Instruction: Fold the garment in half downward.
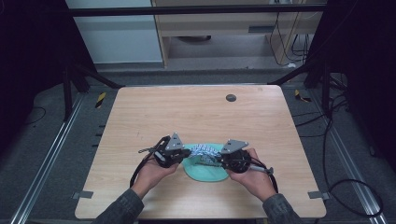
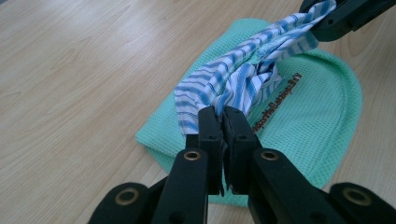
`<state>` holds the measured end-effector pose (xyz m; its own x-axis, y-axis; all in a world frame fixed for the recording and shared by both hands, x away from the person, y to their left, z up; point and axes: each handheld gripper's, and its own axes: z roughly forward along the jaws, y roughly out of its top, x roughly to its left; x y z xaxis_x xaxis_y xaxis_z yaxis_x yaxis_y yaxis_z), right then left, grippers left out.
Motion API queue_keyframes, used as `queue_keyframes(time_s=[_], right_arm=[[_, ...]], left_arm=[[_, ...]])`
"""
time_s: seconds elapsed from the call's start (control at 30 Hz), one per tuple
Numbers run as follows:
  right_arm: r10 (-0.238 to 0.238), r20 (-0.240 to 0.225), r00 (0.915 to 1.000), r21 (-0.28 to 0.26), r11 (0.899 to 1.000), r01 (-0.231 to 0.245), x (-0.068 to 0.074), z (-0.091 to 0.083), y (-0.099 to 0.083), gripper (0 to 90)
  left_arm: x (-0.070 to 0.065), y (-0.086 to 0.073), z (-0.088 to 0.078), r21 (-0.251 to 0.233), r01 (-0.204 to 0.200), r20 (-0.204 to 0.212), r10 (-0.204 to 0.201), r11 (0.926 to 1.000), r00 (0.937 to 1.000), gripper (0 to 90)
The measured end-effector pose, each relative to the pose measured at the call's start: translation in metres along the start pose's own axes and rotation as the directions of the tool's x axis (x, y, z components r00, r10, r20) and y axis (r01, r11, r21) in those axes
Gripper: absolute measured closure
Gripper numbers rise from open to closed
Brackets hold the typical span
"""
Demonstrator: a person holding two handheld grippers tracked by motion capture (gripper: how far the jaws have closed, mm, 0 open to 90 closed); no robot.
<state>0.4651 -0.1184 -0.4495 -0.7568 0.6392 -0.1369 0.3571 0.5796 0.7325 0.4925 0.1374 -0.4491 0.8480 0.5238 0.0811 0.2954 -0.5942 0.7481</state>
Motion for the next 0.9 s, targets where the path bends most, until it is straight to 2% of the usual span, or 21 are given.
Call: queue_keyframes(time_s=[0.43,0.7,0.9], right_arm=[[-0.016,-0.013,0.9998,0.006,1.000,0.016,0.006,0.001,-0.001,81.6],[-0.018,-0.010,0.9998,0.001,1.000,0.018,0.005,-0.002,0.000,82.9],[-0.029,0.009,0.9995,-0.006,1.000,0.029,0.001,-0.008,0.004,83.0]], left_arm=[[-0.002,-0.009,0.000,0.004,0.005,0.007,-0.005,1.0000,1.0000,87.0],[-0.003,-0.005,-0.001,-0.002,0.002,0.003,-0.002,1.0000,1.0000,87.2],[-0.003,0.002,-0.004,-0.019,-0.005,-0.008,0.004,0.9998,1.0000,87.2]])
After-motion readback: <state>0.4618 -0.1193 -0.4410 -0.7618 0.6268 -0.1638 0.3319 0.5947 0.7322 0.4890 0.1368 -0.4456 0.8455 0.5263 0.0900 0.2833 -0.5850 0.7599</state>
